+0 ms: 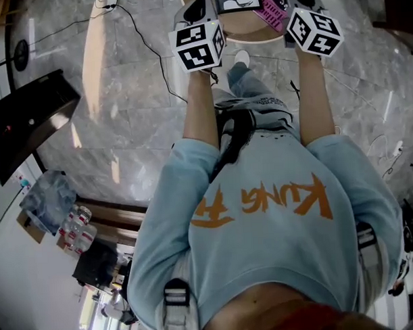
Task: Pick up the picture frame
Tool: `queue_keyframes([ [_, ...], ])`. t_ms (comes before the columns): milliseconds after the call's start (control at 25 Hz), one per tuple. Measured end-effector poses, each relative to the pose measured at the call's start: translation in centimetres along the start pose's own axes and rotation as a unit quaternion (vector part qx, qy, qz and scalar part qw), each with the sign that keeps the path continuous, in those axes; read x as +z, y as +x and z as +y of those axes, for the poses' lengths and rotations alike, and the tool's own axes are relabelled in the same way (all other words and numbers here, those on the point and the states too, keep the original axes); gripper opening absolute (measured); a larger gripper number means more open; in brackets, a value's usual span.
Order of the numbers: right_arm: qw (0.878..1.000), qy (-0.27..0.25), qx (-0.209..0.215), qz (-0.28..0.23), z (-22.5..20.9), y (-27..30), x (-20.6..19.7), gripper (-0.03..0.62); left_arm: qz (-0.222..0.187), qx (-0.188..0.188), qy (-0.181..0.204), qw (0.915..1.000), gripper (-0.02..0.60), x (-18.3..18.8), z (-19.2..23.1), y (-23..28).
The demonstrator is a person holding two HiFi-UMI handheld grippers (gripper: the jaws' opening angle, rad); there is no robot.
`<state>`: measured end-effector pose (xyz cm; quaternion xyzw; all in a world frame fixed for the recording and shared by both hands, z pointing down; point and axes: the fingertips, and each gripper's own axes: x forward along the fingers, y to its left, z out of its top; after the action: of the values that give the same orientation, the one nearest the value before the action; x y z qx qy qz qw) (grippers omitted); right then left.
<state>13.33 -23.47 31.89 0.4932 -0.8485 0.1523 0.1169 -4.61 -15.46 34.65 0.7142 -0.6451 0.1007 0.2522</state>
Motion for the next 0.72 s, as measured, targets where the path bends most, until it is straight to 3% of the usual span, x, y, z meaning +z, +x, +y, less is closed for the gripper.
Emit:
queue_keyframes([
  [320,1.000,0.000,0.014,0.026,-0.7,4.5,-1.2,-0.002,0.041,0.013,-0.018,0.9989,0.020,-1.4,2.1,4.2],
  [720,0.998,0.009,-0.010,0.059,-3.6,7.9,-2.7,-0.002,0.086,-0.003,-0.020,0.9961,0.020,-2.6,2.3,10.7],
])
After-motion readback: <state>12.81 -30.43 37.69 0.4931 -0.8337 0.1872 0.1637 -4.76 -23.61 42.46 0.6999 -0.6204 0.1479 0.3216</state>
